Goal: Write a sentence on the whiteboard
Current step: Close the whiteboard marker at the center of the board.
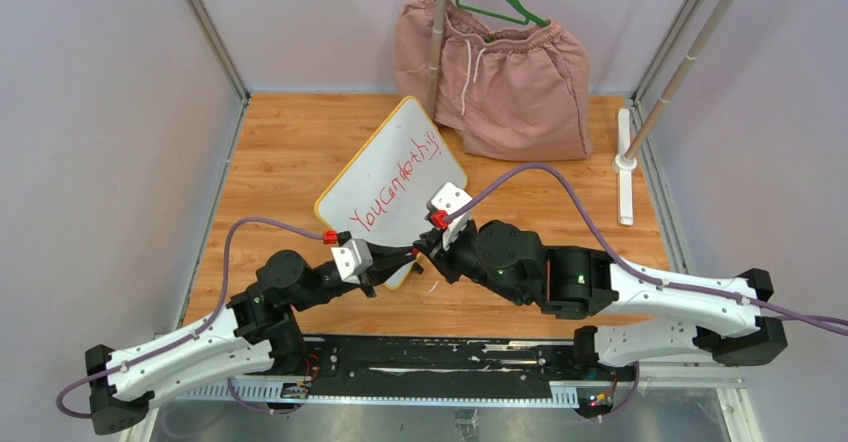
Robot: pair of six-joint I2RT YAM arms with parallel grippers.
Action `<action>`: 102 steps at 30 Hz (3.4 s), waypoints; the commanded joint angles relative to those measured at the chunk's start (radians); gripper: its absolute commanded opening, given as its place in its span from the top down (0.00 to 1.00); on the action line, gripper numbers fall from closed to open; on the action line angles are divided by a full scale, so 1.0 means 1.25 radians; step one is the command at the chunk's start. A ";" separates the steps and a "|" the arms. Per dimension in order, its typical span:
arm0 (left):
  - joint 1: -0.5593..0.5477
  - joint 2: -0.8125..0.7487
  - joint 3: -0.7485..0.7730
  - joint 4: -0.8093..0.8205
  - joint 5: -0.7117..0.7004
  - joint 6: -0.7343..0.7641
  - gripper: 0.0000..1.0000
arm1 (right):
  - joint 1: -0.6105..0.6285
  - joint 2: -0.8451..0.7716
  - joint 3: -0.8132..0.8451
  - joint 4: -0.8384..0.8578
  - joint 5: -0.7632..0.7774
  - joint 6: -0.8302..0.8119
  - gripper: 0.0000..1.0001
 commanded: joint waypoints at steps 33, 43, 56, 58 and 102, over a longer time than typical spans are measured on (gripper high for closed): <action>-0.006 -0.047 0.101 0.122 0.005 -0.021 1.00 | -0.049 0.103 -0.012 -0.079 -0.042 0.081 1.00; -0.006 -0.050 0.120 0.133 0.012 -0.023 1.00 | -0.065 0.121 -0.025 -0.074 -0.064 0.096 1.00; -0.006 -0.058 0.090 0.139 0.009 -0.031 1.00 | -0.066 0.117 -0.021 -0.071 -0.058 0.099 1.00; -0.006 -0.057 0.087 0.139 0.003 -0.038 1.00 | -0.066 0.117 -0.023 -0.070 -0.057 0.098 1.00; -0.006 -0.019 0.059 0.137 0.001 -0.111 0.60 | -0.066 -0.019 -0.046 0.011 -0.041 0.144 1.00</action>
